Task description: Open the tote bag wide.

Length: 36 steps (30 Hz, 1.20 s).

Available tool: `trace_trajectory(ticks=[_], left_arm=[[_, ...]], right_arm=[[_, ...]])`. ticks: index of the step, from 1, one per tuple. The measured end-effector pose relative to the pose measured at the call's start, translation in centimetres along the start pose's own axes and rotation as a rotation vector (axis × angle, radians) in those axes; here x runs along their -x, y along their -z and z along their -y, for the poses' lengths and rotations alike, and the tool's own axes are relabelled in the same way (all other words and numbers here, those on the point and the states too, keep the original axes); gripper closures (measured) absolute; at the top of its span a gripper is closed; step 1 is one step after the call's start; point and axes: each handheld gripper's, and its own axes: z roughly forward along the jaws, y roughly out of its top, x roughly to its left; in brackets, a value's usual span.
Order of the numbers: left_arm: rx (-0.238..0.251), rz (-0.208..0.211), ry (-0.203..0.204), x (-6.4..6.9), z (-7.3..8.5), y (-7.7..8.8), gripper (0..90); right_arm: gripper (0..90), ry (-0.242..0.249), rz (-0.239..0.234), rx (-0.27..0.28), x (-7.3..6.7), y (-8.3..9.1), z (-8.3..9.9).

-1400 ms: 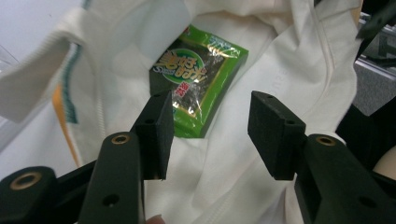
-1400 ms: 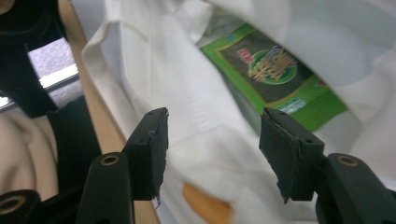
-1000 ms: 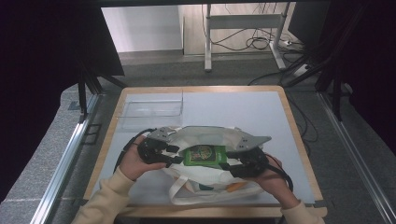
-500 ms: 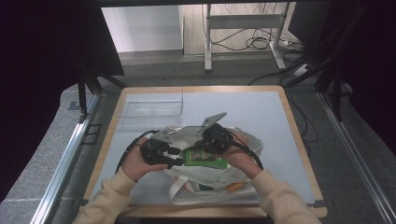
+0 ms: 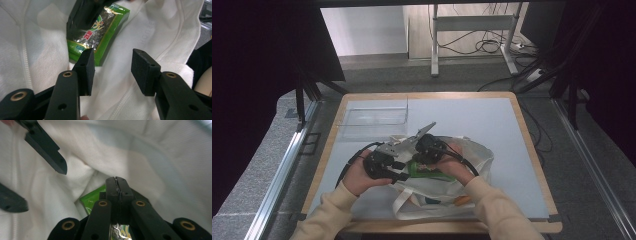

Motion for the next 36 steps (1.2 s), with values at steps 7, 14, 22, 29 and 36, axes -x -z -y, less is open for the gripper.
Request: trace_trajectory(ticks=[7, 14, 22, 29, 36], left_arm=[[-0.01, 0.017, -0.014, 0.1, 0.4, 0.1, 50.2], [-0.055, 0.041, -0.034, 0.3, 0.5, -0.3, 70.8], [-0.12, 0.04, -0.053, 0.3, 0.6, -1.1, 88.6], [-0.134, 0.057, -0.053, 0.4, 0.6, -1.3, 88.2], [-0.142, 0.075, -0.046, 0.7, 0.6, -1.8, 88.1]], right_arm=[[88.9, 0.029, -0.007, -0.035, 0.2, -2.0, 0.2], [89.0, 0.014, 0.032, -0.044, 1.1, -2.9, 0.2], [88.9, 0.014, 0.062, -0.035, 1.7, -3.2, 0.0], [89.0, 0.025, 0.129, -0.029, 2.6, -3.0, -0.3], [89.2, 0.015, 0.179, -0.008, 3.5, -3.2, -0.6]])
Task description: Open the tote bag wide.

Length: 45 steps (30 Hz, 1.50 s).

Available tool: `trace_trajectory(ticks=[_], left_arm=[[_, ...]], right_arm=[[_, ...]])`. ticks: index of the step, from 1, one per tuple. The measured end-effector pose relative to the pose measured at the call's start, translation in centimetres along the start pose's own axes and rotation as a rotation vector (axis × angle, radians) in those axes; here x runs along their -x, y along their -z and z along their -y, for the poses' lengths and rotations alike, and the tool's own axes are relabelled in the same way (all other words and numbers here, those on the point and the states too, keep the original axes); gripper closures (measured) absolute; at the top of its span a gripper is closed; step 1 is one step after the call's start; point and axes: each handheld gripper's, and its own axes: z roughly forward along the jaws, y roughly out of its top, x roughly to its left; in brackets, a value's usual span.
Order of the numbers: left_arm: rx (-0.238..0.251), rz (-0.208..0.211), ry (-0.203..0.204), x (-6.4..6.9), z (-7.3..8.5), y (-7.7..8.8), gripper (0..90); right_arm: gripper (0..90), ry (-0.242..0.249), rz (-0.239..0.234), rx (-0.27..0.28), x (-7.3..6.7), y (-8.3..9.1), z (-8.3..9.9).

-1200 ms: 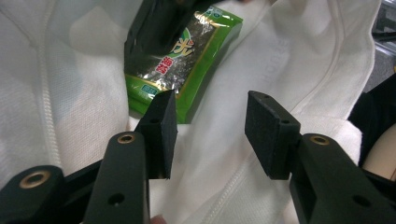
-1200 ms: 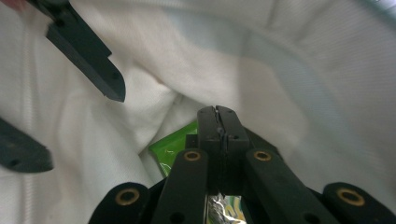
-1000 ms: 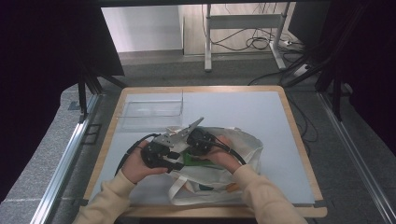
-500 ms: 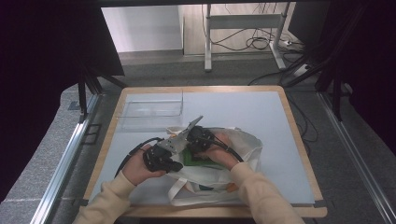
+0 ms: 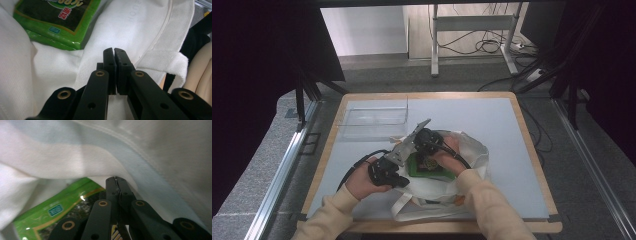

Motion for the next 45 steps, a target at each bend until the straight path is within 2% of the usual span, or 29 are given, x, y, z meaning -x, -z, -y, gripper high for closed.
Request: trace_trajectory(ticks=[9, 13, 15, 19, 24, 29, 34, 44, 45], left_arm=[[-0.002, 0.005, 0.011, -0.2, 0.1, -0.2, 88.4], [0.001, 0.004, 0.012, -0.3, 0.1, -0.2, 88.2], [-0.001, 0.0, 0.014, -0.3, 0.2, -0.2, 88.0], [0.0, -0.001, 0.021, -0.5, 0.2, -0.2, 88.0], [0.002, -0.007, 0.018, -0.5, 0.2, -0.1, 87.9], [-0.003, -0.01, 0.013, -0.6, 0.2, 0.0, 87.8], [0.004, -0.007, 0.024, -0.5, 0.2, -0.1, 87.9], [0.002, -0.007, 0.022, -0.5, 0.2, -0.1, 87.8], [0.001, -0.007, 0.022, -0.5, 0.2, -0.1, 87.8]], right_arm=[[89.2, -0.036, -0.011, 0.015, 1.0, -0.3, 0.1], [89.2, -0.039, -0.014, 0.012, 0.9, -0.2, 0.1], [89.2, -0.036, -0.014, -0.003, 0.5, 0.4, 0.2], [89.2, -0.018, -0.017, 0.005, 0.0, 2.3, 0.7], [89.2, -0.039, -0.011, 0.006, 0.4, 4.7, 1.8], [89.2, -0.043, -0.051, 0.009, 0.8, 6.3, 3.2], [89.2, -0.058, -0.039, -0.022, 1.7, 6.8, 4.5], [89.2, -0.039, 0.02, -0.102, 2.6, 6.6, 5.6], [89.2, -0.026, 0.028, -0.111, 2.7, 6.6, 5.7]])
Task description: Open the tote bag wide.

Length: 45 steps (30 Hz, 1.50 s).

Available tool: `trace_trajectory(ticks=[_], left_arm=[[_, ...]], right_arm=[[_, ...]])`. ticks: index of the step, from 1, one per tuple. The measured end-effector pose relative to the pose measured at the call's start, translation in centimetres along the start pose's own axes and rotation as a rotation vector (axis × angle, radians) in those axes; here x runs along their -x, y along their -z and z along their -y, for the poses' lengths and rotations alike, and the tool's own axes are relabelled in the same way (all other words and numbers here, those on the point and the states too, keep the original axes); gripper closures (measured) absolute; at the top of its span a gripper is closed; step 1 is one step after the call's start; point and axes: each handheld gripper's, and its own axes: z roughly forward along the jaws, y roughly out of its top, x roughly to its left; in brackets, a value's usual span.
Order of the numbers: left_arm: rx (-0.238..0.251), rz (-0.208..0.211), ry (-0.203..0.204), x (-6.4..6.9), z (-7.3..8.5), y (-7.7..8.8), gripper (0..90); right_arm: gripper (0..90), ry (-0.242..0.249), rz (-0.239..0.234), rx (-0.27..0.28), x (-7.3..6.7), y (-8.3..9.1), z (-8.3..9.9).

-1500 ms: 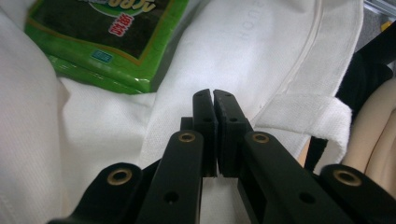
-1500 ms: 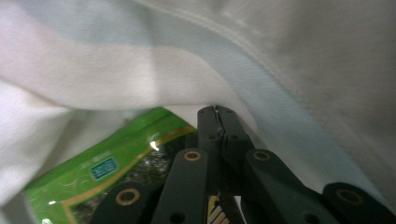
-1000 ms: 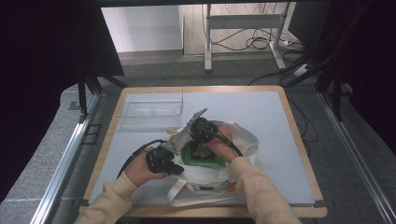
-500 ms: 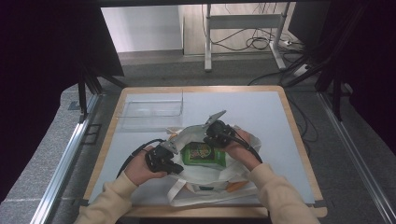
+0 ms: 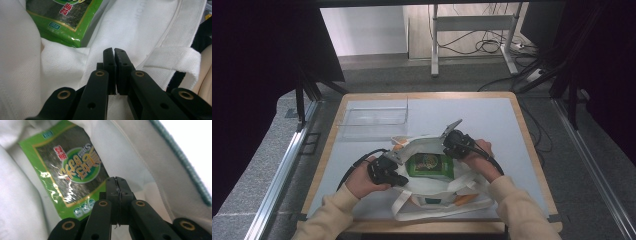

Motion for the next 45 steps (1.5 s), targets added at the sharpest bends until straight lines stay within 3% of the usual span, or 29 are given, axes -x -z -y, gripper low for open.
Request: trace_trajectory(ticks=[13, 19, 28, 34, 45], left_arm=[[0.001, 0.001, 0.001, 0.0, 0.0, 0.0, 87.6], [-0.005, 0.0, -0.005, 0.0, 0.0, 0.0, 87.6], [-0.009, 0.002, -0.008, -0.1, 0.0, 0.0, 87.6], [-0.01, 0.002, -0.009, 0.0, 0.0, 0.0, 87.6], [-0.011, 0.002, -0.009, 0.0, 0.0, 0.0, 87.6]], right_arm=[[89.2, 0.041, 0.007, -0.057, 0.5, -1.0, 0.1], [89.2, 0.074, 0.061, -0.08, 0.5, -1.7, 0.0], [89.2, 0.057, 0.085, -0.082, 1.1, -2.0, -0.5], [89.2, 0.021, 0.067, -0.053, 1.7, -1.9, -0.6], [89.3, 0.003, 0.059, -0.045, 2.0, -2.0, -0.7]])
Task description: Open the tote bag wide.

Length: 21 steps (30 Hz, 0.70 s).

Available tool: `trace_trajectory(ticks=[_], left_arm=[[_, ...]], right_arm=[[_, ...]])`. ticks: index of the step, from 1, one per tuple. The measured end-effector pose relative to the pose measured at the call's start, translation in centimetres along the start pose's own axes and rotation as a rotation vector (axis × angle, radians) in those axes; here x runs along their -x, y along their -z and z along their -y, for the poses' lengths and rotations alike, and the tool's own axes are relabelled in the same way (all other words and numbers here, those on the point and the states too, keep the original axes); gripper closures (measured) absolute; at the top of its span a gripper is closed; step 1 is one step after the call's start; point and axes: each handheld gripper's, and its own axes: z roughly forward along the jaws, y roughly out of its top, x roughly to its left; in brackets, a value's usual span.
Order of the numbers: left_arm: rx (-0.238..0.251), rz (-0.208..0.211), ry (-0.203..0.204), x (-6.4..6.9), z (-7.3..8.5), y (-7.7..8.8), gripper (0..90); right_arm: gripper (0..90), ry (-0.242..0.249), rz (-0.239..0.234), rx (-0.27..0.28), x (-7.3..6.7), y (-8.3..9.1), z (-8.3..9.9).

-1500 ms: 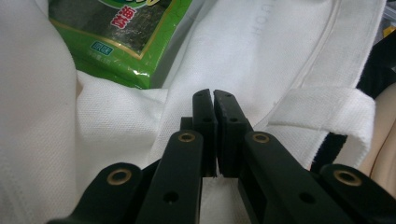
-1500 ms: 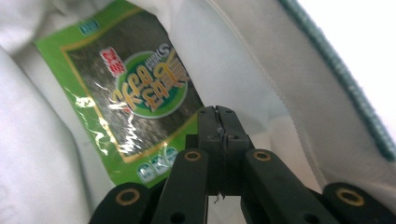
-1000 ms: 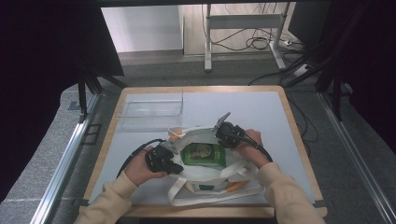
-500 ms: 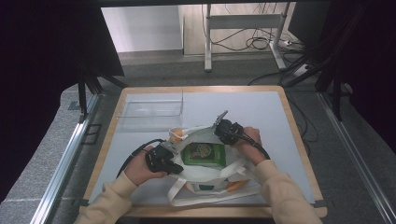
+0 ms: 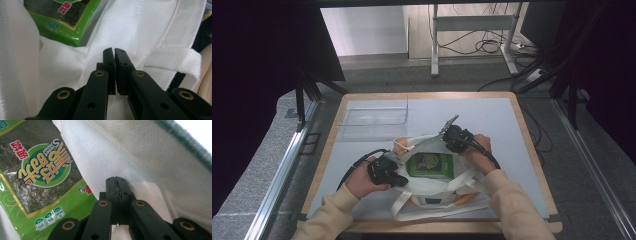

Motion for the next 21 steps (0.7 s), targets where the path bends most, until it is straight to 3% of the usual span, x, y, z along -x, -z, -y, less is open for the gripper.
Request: trace_trajectory(ticks=[5, 21], left_arm=[[0.0, 0.0, -0.002, 0.02, -0.01, 0.03, 87.5], [0.002, 0.0, -0.001, 0.01, 0.0, -0.02, 87.1]], right_arm=[[89.3, -0.027, -0.012, 0.004, 0.71, -0.32, 0.06], [89.2, -0.022, -0.004, 0.01, 0.14, 0.02, -0.04]])
